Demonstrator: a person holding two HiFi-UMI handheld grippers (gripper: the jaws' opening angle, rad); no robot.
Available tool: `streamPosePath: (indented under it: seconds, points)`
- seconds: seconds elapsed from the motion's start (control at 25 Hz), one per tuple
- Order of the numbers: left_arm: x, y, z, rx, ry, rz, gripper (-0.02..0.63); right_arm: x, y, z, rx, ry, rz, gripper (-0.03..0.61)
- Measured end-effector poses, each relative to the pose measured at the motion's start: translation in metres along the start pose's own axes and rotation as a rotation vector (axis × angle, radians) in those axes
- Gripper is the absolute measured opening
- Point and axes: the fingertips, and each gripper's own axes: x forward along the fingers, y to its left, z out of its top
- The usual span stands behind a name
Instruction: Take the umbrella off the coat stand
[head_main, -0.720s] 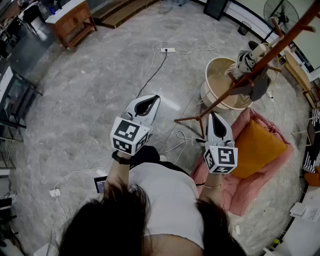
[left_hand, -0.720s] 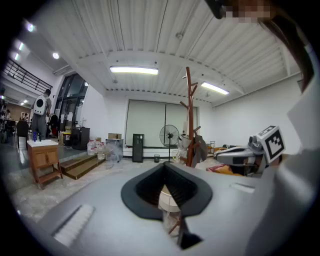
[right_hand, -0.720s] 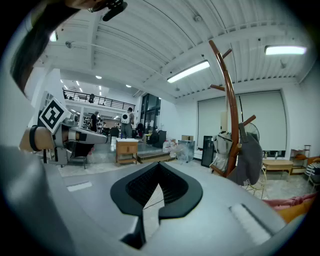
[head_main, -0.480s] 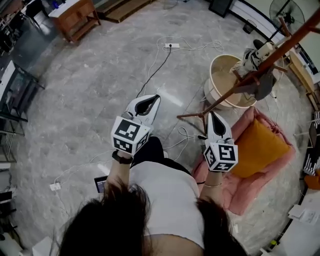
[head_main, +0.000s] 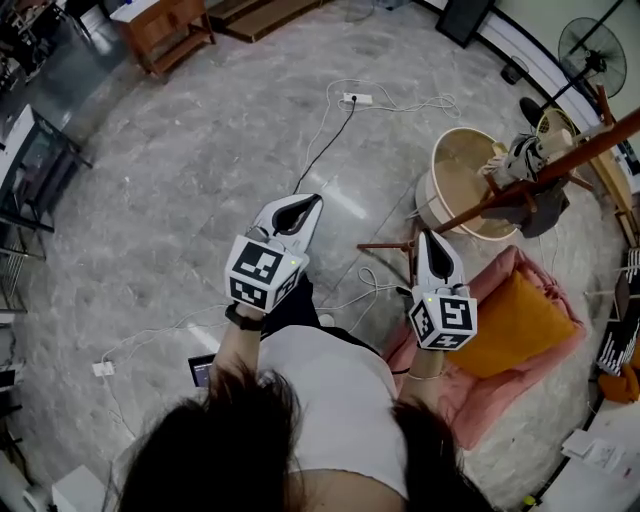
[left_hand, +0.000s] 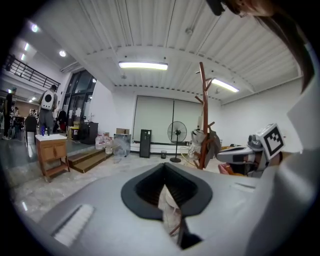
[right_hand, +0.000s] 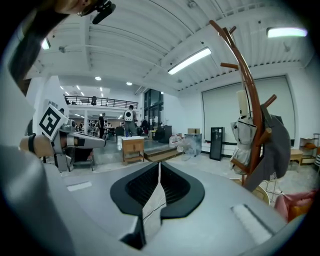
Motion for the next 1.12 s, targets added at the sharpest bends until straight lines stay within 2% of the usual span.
streamPosePath:
  seconds: [0.48, 0.68, 1.12]
  points:
    - [0.087, 0.135, 0.028, -0.014, -0.011, 0.000, 0.058, 0.163, 0.002, 0.045, -0.018, -0.018, 0.023, 0.009]
    - [0.114, 0.188, 0.043, -0.012, -0.023, -0.008, 0.058, 0.221, 0.010, 0.067, -0.028, -0.030, 0.027, 0.048]
    - [0.138, 0.260, 0.052, 0.004, -0.022, -0.034, 0.058, 0.289, 0.022, 0.084, -0.007, -0.043, -0.016, 0.118]
